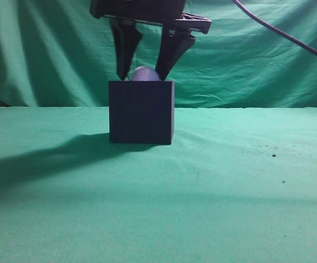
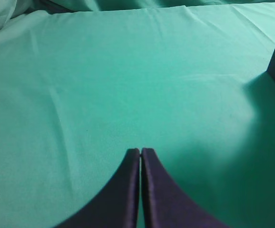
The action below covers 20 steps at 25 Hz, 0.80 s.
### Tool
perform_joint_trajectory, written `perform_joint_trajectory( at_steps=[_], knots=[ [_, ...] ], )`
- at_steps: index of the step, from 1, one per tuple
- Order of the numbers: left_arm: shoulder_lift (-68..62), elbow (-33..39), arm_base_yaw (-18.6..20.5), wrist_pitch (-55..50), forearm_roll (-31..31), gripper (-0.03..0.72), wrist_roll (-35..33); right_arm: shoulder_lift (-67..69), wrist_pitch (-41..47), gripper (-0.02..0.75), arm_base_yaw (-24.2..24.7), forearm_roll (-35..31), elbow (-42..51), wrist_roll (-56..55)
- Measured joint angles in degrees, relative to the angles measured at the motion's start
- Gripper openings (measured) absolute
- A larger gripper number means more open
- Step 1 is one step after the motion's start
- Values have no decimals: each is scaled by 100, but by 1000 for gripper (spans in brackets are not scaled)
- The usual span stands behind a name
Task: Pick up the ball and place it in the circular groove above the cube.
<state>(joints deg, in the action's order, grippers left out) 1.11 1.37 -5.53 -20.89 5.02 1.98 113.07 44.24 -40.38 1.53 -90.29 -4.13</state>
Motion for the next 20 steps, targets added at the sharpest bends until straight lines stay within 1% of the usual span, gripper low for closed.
perform_joint_trajectory(
  at_steps=[3,4,7,9,10,11,12,14,15,16,18,20],
  knots=[
    [0,0,0,0,0,0,0,12,-97,579,0,0,-39,9],
    [0,0,0,0,0,0,0,12,-97,605,-4,0,-91,9],
    [0,0,0,0,0,0,0,1,38,601,-4,0,-347,9],
    [0,0,0,0,0,0,0,-64,345,601,-4,0,-571,9],
    [0,0,0,0,0,0,0,-119,565,510,-4,22,-702,9],
    [0,0,0,0,0,0,0,-178,759,452,-4,48,-834,9],
    [0,0,0,0,0,0,0,-253,1019,368,-4,86,-945,-1],
    [0,0,0,0,0,0,0,-420,1505,171,-4,172,-1054,-1],
    [0,0,0,0,0,0,0,-515,1689,110,-4,234,-1067,-13],
    [0,0,0,0,0,0,0,-605,1894,64,-4,298,-1070,-52],
    [0,0,0,0,0,0,0,-762,2267,0,-4,406,-1070,-139],
    [0,0,0,0,0,0,0,-944,2584,0,-4,508,-1070,-178]
  ],
)
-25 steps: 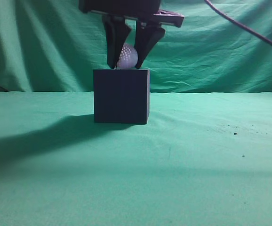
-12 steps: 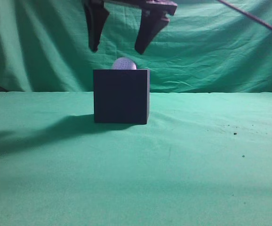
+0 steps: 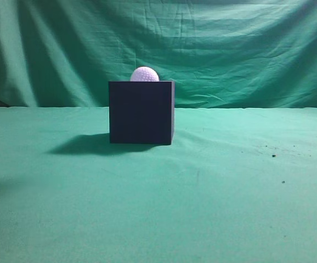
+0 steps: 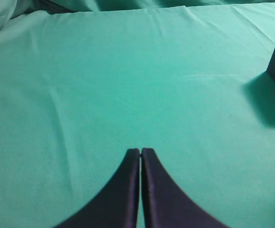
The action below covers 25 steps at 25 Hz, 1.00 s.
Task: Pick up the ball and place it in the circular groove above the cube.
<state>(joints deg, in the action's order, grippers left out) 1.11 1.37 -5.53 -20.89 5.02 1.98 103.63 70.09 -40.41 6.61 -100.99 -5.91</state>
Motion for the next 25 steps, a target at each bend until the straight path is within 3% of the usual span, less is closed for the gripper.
perform_joint_trajectory(
  at_steps=[4,10,25],
  knots=[
    [0,0,0,0,0,0,0,-613,102,0,0,62,289,-145],
    [0,0,0,0,0,0,0,-2105,77,0,0,74,1597,-419],
    [0,0,0,0,0,0,0,-5596,-1594,0,0,-340,5007,-473]
  ],
)
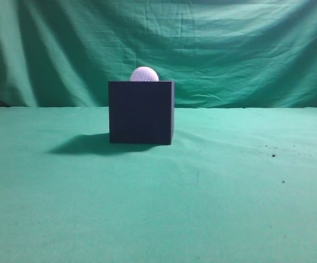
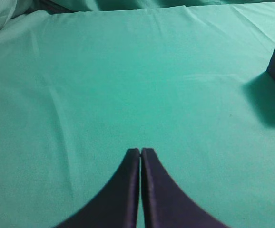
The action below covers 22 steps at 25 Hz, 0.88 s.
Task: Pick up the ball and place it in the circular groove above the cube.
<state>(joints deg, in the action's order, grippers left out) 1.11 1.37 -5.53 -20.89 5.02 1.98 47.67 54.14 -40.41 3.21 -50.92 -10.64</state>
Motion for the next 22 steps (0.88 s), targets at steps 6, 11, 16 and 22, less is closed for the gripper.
perform_joint_trajectory(
  at_steps=[6,11,16,22],
  knots=[
    [0,0,0,0,0,0,0,-1027,-196,0,0,-325,622,46],
    [0,0,0,0,0,0,0,-1278,-58,0,0,-325,657,483],
    [0,0,0,0,0,0,0,-1341,-480,0,0,71,1006,663],
    [0,0,0,0,0,0,0,-2446,-2035,0,791,127,2286,663]
  ],
)
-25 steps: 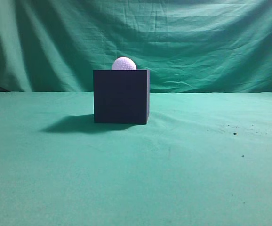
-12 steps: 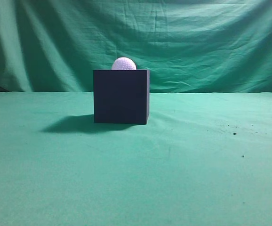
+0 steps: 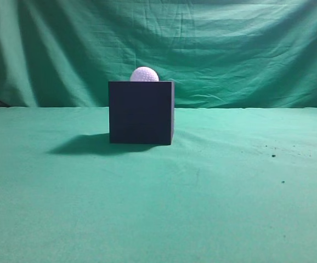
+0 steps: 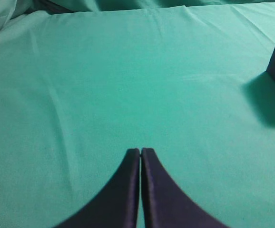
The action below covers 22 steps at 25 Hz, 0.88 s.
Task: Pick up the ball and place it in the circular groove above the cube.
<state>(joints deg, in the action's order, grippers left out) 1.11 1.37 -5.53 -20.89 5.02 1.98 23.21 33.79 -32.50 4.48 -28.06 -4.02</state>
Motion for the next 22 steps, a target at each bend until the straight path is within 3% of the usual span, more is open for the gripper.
perform_joint_trajectory(
  at_steps=[6,12,22],
  knots=[
    [0,0,0,0,0,0,0,-1472,-988,0,1266,0,1441,0],
    [0,0,0,0,0,0,0,-2343,-1204,0,2302,-562,2515,0],
    [0,0,0,0,0,0,0,-2373,-1242,0,2511,-712,2958,4]
  ],
)
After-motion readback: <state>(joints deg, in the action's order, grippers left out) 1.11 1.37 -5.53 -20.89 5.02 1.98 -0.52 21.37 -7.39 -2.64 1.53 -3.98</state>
